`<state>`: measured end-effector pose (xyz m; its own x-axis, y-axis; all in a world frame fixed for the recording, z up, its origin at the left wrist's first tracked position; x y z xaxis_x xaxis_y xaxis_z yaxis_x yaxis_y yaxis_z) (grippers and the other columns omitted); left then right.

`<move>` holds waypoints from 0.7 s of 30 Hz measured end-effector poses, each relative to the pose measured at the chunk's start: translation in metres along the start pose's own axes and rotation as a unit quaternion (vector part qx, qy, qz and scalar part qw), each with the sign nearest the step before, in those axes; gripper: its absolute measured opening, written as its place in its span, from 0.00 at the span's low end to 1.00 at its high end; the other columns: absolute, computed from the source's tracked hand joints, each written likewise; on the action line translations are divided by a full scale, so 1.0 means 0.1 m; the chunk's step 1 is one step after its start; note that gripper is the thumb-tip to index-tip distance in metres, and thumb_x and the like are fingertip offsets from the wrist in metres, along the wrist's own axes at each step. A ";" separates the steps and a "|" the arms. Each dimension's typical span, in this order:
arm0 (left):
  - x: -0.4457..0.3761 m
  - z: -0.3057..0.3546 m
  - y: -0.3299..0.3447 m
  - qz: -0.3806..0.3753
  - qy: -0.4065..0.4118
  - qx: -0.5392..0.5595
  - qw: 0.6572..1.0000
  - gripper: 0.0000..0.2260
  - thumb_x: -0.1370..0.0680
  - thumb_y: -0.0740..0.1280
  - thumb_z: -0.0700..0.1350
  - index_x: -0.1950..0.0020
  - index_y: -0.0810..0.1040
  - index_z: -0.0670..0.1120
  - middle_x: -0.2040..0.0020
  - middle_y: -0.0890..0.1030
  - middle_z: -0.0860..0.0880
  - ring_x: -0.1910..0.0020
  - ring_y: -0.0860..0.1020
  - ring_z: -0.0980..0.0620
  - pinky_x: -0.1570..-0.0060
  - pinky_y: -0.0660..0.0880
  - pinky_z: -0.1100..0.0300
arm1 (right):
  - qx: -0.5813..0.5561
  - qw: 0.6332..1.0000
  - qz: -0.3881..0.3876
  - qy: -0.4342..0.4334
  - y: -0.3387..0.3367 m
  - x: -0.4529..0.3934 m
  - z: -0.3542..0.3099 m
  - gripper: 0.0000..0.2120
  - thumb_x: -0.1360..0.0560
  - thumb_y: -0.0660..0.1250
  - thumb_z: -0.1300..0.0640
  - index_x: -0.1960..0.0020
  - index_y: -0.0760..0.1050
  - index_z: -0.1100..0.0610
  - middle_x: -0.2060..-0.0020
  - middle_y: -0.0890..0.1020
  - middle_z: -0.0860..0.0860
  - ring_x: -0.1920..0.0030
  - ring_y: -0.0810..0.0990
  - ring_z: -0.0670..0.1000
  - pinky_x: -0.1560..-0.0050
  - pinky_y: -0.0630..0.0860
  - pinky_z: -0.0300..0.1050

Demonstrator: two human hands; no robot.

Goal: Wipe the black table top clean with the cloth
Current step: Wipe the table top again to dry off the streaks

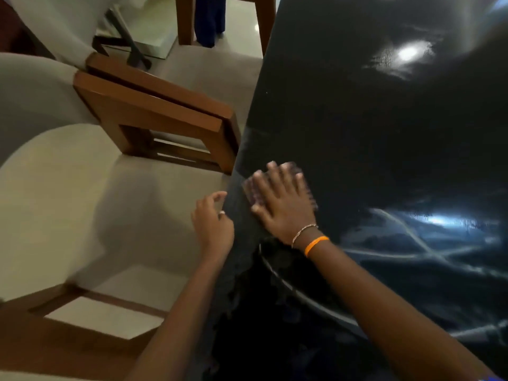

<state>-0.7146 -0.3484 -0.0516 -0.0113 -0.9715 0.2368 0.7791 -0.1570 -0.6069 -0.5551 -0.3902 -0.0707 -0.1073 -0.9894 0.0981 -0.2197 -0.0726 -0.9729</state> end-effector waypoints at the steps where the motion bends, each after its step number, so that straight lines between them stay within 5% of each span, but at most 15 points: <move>1: -0.08 -0.03 -0.01 0.002 -0.020 0.041 0.999 0.20 0.30 0.57 0.28 0.43 0.74 0.45 0.42 0.75 0.43 0.42 0.73 0.44 0.38 0.69 0.46 | 0.008 0.997 -0.010 -0.076 0.06 -0.05 -0.25 0.32 0.24 0.50 0.38 0.23 0.48 0.47 0.23 0.50 0.54 0.23 0.46 0.59 0.25 0.47 0.62; 4: -0.22 -0.15 -0.04 -0.001 -0.079 0.140 0.987 0.19 0.28 0.56 0.30 0.44 0.71 0.49 0.43 0.76 0.46 0.43 0.75 0.48 0.41 0.74 0.50 | 0.044 0.967 -0.046 -0.246 0.13 -0.23 -0.61 0.31 0.23 0.49 0.36 0.24 0.49 0.46 0.23 0.53 0.52 0.23 0.48 0.57 0.24 0.44 0.58; 6: -0.31 -0.20 -0.06 0.009 -0.090 0.149 0.985 0.18 0.27 0.57 0.30 0.42 0.71 0.47 0.42 0.76 0.46 0.43 0.75 0.48 0.40 0.73 0.50 | 0.053 0.961 -0.053 -0.268 0.10 -0.54 -0.55 0.31 0.24 0.50 0.36 0.24 0.50 0.45 0.23 0.53 0.51 0.23 0.48 0.56 0.25 0.42 0.57; 9: -0.39 -0.21 -0.02 -0.007 -0.084 0.119 0.989 0.17 0.25 0.57 0.31 0.40 0.72 0.48 0.42 0.76 0.49 0.41 0.75 0.51 0.38 0.71 0.54 | 0.047 0.979 -0.036 -0.193 -0.03 -1.19 -0.24 0.30 0.23 0.51 0.37 0.24 0.50 0.44 0.23 0.53 0.50 0.23 0.47 0.54 0.25 0.43 0.56; 14: -0.37 0.00 0.06 -0.053 -0.006 0.077 0.996 0.17 0.23 0.59 0.35 0.42 0.72 0.54 0.43 0.76 0.55 0.48 0.75 0.61 0.52 0.70 0.72 | 0.041 0.998 0.012 -0.040 -0.22 -1.98 0.23 0.30 0.22 0.48 0.38 0.24 0.49 0.46 0.22 0.51 0.50 0.22 0.46 0.55 0.25 0.41 0.56; 18: -0.30 0.26 0.10 -0.042 0.084 0.018 0.995 0.16 0.26 0.62 0.31 0.40 0.75 0.44 0.44 0.76 0.48 0.44 0.74 0.50 0.41 0.71 0.56 | -0.007 0.998 0.035 0.046 -0.28 -2.25 0.38 0.30 0.22 0.51 0.40 0.24 0.51 0.50 0.22 0.51 0.51 0.23 0.46 0.55 0.25 0.39 0.57; 21: -0.20 0.43 0.20 -0.047 0.166 -0.057 0.983 0.16 0.27 0.64 0.32 0.41 0.75 0.43 0.45 0.77 0.47 0.44 0.73 0.49 0.42 0.65 0.65 | -0.036 0.994 0.049 0.096 -0.36 -2.33 0.52 0.28 0.22 0.52 0.41 0.26 0.56 0.52 0.23 0.52 0.52 0.23 0.46 0.56 0.26 0.38 0.59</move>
<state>-0.6719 -0.3248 -0.0359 -0.2987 -0.9532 0.0460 0.6901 -0.2490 -0.6796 -0.4716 -0.1632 -0.0698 -0.3126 -0.9487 0.0482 -0.2679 0.0393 -0.9626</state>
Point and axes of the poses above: each hand's wrist, its own x-axis away from the middle knuckle, its own y-axis out of the palm, z = x × y, the point moved 8 cm from there along -x, towards the middle knuckle
